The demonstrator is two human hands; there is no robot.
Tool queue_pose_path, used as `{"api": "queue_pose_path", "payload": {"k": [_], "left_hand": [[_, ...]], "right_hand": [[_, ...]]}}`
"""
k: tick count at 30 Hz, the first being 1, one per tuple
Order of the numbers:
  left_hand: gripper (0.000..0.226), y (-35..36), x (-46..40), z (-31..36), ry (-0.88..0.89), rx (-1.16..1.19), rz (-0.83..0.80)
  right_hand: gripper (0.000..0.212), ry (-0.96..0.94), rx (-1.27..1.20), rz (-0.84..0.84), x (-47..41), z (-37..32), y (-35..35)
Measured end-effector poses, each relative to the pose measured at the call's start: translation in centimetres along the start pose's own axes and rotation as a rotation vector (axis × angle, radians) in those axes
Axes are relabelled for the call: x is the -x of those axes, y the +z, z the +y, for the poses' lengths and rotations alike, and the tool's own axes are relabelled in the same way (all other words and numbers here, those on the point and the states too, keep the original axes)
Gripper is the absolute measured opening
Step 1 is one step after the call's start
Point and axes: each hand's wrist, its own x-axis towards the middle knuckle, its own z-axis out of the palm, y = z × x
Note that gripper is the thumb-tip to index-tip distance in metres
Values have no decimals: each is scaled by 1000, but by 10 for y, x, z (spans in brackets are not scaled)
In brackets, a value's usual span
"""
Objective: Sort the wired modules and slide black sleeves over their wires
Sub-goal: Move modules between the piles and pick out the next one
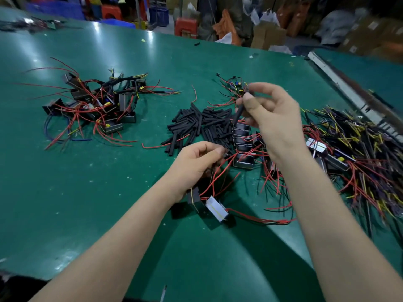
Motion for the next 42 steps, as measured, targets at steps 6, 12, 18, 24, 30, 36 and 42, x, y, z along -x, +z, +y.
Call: {"api": "queue_pose_path", "payload": {"k": [6, 12, 18, 24, 30, 36, 42], "left_hand": [[14, -2, -2, -3, 77, -38, 53], [14, -3, 1, 0, 119, -59, 37], [11, -3, 3, 2, 128, -96, 28], [10, -2, 4, 4, 140, -174, 13], [7, -2, 6, 5, 150, -263, -11], [12, -3, 4, 5, 170, -262, 27], [14, -4, 2, 4, 173, -230, 78]], "right_hand": [[13, -14, -32, 78, 26, 5, 3], [15, -81, 38, 70, 33, 4, 5], [16, -68, 33, 32, 34, 3, 6], [17, -15, 7, -1, 33, 4, 4], [16, 78, -18, -92, 32, 3, -3], [21, -49, 42, -50, 36, 2, 6], [22, -160, 147, 35, 37, 3, 9]]}}
